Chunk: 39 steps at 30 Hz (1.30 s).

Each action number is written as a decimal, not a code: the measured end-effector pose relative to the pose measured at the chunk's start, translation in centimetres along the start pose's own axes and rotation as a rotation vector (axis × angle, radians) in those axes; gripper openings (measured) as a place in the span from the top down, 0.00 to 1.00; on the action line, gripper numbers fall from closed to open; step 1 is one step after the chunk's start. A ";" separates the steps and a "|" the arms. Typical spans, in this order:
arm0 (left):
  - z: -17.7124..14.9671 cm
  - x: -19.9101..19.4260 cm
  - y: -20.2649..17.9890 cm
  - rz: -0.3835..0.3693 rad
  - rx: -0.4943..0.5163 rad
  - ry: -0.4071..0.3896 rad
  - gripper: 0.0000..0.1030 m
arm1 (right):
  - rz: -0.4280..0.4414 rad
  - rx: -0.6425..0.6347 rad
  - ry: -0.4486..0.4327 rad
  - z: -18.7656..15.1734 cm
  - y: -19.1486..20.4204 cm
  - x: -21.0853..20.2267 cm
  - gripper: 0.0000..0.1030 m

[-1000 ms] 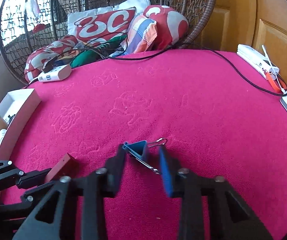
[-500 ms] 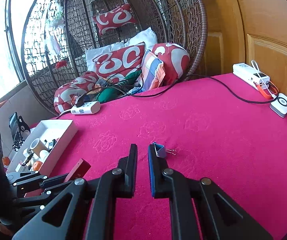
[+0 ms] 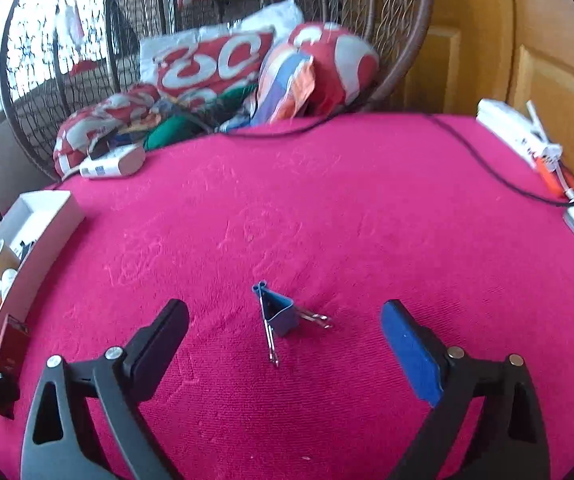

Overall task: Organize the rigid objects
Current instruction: 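Grasp the red lighter with the left gripper while the right gripper grasps the blue binder clip, then carry the red lighter and binder clip into the white tray and release both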

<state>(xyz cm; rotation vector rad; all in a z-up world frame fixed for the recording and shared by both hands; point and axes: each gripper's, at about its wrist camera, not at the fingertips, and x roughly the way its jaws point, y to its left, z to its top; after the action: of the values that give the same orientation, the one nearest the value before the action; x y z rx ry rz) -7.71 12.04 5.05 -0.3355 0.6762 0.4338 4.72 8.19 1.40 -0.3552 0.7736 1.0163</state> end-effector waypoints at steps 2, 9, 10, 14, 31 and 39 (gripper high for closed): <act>-0.1 0.0 -0.1 0.000 0.003 -0.002 0.89 | -0.020 -0.040 -0.005 0.0 0.3 -0.2 0.67; 0.7 -1.8 0.3 0.004 -0.005 -0.059 0.89 | 0.053 -0.039 -0.142 -1.0 1.2 -5.8 0.67; 0.9 -2.4 0.3 0.008 -0.004 -0.077 0.89 | 0.078 -0.032 -0.172 -0.9 1.6 -7.2 0.67; 1.8 -5.1 0.4 0.023 -0.001 -0.150 0.89 | 0.176 -0.042 -0.304 -0.7 4.0 -12.6 0.67; 1.9 -10.6 3.6 0.068 -0.065 -0.266 0.89 | 0.298 -0.167 -0.374 0.3 11.0 -17.0 0.67; 1.3 -11.6 5.4 0.080 -0.104 -0.284 0.89 | 0.317 -0.203 -0.358 0.4 12.8 -16.8 0.67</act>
<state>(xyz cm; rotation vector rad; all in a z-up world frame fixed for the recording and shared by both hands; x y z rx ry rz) -17.78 13.99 12.83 -0.3376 0.3912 0.5815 -11.12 4.33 14.77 -0.2170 0.4090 1.4173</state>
